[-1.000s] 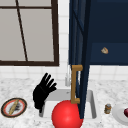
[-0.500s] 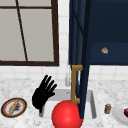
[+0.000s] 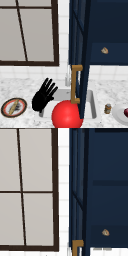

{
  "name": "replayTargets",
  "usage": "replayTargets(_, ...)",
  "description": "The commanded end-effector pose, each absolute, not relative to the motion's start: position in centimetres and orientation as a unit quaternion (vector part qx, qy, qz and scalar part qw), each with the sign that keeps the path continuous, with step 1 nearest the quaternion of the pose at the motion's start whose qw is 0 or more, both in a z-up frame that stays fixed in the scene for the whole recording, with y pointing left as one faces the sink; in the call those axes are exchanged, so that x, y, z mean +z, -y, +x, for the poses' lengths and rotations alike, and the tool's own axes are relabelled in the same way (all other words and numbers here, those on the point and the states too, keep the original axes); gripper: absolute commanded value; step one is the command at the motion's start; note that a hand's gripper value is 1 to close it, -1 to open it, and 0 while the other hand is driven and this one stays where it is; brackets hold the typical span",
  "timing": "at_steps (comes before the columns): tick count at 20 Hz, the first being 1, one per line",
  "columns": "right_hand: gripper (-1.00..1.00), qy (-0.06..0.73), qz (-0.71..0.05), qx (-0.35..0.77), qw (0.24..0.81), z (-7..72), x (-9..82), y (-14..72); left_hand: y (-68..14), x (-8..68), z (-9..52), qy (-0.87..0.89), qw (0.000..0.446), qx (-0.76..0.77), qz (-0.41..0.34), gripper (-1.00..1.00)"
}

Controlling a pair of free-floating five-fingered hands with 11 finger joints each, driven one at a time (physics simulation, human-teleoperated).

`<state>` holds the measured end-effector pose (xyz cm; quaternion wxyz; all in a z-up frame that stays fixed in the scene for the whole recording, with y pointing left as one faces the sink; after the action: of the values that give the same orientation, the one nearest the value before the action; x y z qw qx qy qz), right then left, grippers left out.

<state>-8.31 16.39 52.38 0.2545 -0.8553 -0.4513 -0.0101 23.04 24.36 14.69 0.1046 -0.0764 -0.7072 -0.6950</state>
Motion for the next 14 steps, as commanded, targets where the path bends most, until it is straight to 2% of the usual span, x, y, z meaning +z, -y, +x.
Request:
replayTargets(1, -1.00, 0.455, -0.836, 0.016, 0.306, -8.3, 51.6, -16.4, -24.4, 14.7, 23.0, 0.707, 0.105, -0.695, -0.076, 0.00)
replayTargets(9, -1.00, 0.426, -0.831, 0.049, 0.355, -8.3, 50.9, -16.4, -24.4, 14.7, 23.0, 0.707, 0.105, -0.695, -0.076, 0.00)
replayTargets(14, -1.00, 0.387, -0.846, 0.095, 0.354, -7.4, 50.1, -15.8, -24.4, 14.7, 23.0, 0.707, 0.105, -0.695, -0.076, 0.00)
